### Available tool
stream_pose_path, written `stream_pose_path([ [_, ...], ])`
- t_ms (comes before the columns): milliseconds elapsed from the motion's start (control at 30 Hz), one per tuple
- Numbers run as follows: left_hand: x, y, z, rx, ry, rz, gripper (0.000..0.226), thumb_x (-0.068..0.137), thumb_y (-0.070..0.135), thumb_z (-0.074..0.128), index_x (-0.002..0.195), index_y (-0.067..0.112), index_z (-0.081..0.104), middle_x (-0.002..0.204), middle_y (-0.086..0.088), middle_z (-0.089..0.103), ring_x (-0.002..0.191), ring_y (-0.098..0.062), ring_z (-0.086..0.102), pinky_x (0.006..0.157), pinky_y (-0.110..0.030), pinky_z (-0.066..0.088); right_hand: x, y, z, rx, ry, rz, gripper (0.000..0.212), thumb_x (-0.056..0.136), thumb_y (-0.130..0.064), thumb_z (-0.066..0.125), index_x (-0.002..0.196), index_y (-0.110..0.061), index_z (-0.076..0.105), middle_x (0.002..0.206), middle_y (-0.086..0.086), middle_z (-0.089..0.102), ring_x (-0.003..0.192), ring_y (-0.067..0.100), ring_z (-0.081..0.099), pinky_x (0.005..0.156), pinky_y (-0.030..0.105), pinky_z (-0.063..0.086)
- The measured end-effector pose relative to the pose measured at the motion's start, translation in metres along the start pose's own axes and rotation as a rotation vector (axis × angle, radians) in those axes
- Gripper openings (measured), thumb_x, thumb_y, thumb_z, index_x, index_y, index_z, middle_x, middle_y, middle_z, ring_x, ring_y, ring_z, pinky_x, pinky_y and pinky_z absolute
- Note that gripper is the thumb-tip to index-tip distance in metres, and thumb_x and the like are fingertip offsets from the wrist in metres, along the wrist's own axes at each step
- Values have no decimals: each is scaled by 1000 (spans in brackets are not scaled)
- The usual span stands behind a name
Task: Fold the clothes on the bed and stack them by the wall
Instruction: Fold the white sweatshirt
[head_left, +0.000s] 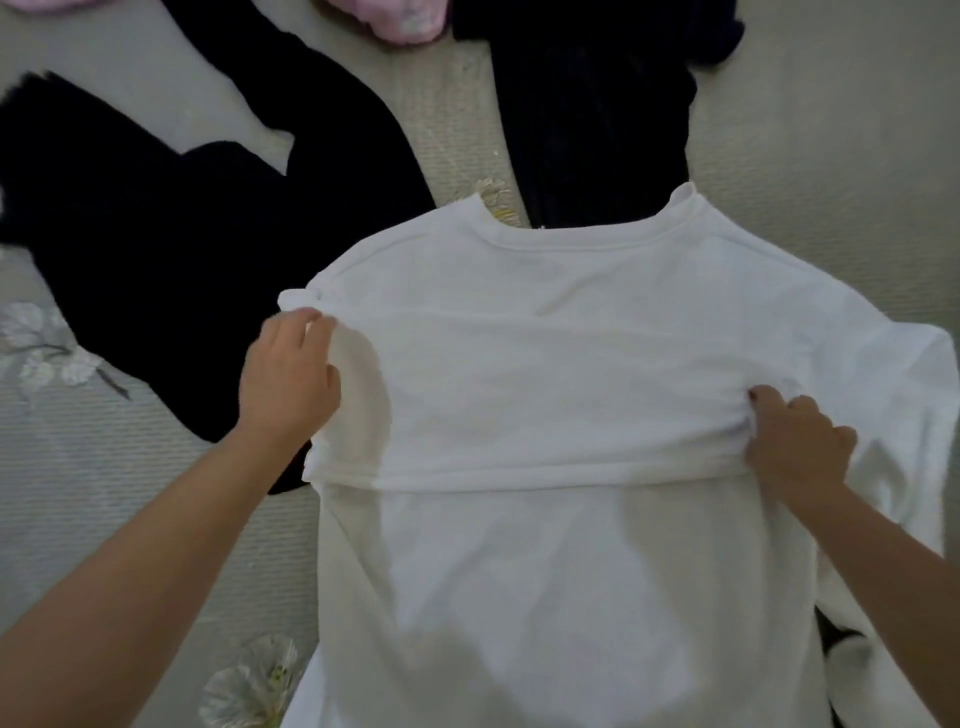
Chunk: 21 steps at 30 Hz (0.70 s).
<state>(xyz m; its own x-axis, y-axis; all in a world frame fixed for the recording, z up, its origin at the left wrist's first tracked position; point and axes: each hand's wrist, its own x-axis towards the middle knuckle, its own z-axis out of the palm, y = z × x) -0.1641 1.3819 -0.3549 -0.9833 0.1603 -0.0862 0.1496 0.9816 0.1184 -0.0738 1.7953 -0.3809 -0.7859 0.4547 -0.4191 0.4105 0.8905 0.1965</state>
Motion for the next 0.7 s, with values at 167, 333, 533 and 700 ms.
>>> stream_pose_path([
  [167,54,-3,3,125,-396,-87,35,85,-1,40,118,-1,52,124,-18,51,120,-31,42,109,-37,21,5,8,-13,72,61,2,38,76,7,58,114,3,59,96,34,51,85,46,56,80,45,37],
  [333,84,5,-6,-217,-362,183,24,81,-7,46,95,-4,65,103,-14,61,105,-30,52,86,-28,36,4,14,-12,106,130,-6,34,72,13,55,105,10,62,88,39,50,75,48,55,74,49,38],
  [533,109,-7,-6,623,-804,71,36,94,14,32,126,17,46,124,-3,52,115,-23,49,90,-34,43,10,17,-9,136,339,-135,36,67,0,40,89,12,65,65,35,48,53,43,54,61,48,42],
  [700,86,-3,10,765,-448,57,42,91,14,39,131,12,28,133,-10,34,122,-26,33,103,-40,28,14,13,3,103,294,-34,46,83,4,42,128,-3,51,89,39,47,77,46,52,75,50,36],
])
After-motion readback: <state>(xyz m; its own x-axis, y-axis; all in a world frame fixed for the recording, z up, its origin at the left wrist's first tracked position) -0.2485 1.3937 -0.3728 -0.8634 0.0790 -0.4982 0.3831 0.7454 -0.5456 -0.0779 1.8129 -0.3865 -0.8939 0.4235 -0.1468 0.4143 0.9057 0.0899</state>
